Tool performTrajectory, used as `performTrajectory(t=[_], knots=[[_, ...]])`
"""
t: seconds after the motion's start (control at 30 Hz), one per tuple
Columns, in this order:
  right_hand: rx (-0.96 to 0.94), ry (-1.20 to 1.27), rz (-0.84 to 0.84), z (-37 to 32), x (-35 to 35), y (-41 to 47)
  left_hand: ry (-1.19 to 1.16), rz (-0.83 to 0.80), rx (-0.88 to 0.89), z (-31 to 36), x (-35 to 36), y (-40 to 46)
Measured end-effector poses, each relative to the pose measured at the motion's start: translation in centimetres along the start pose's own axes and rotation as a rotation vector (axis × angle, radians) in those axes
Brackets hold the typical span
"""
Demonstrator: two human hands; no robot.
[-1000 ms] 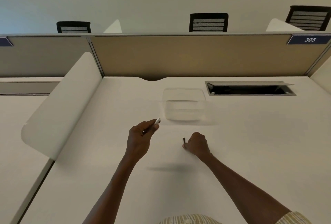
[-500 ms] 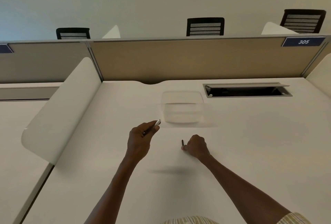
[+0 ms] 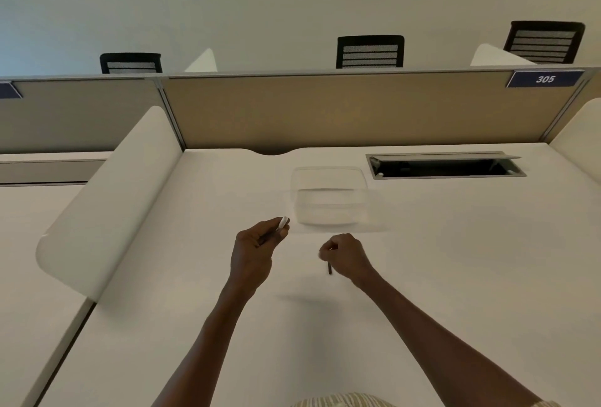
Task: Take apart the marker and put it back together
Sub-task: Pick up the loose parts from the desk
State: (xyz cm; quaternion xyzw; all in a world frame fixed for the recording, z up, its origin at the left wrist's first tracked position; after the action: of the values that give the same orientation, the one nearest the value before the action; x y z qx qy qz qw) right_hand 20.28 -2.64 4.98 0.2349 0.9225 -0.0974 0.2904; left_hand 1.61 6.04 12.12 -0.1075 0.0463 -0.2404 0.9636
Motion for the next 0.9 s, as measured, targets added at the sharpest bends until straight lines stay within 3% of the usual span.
performTrajectory(t=[0.23, 0.37, 0.67, 0.9], knots=[[0.109, 0.528, -0.26, -2.3, 3.3, -1.6, -0.024, -0.028, 0.016, 0.6, 0.8, 0.0], [0.185, 0.82, -0.323, -2.7, 4.7, -2.3, -0.089, -0.047, 0.052, 1.1, 1.0, -0.1], [0.417, 1.361, -0.033, -1.8, 5.3, -2.5, -0.227, -0.093, 0.055, 1.0, 1.4, -0.1], [0.459, 1.518, 0.125, -2.8, 4.2, -1.8, -0.21, -0.087, 0.026, 0.8, 2.6, -0.2]])
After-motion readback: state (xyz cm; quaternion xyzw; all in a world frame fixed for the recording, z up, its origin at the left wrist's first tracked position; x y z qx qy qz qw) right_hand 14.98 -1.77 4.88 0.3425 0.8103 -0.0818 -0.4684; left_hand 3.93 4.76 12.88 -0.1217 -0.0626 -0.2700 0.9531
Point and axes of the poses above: each hand's wrist, its own y-axis towards the middle knuckle, its own x-axis out of the palm, z = x × y, the point moved 6 cm from there along y, towards the middle knuckle, and after that the axes turned 15 degrees about -x, right-handed, at the moved point
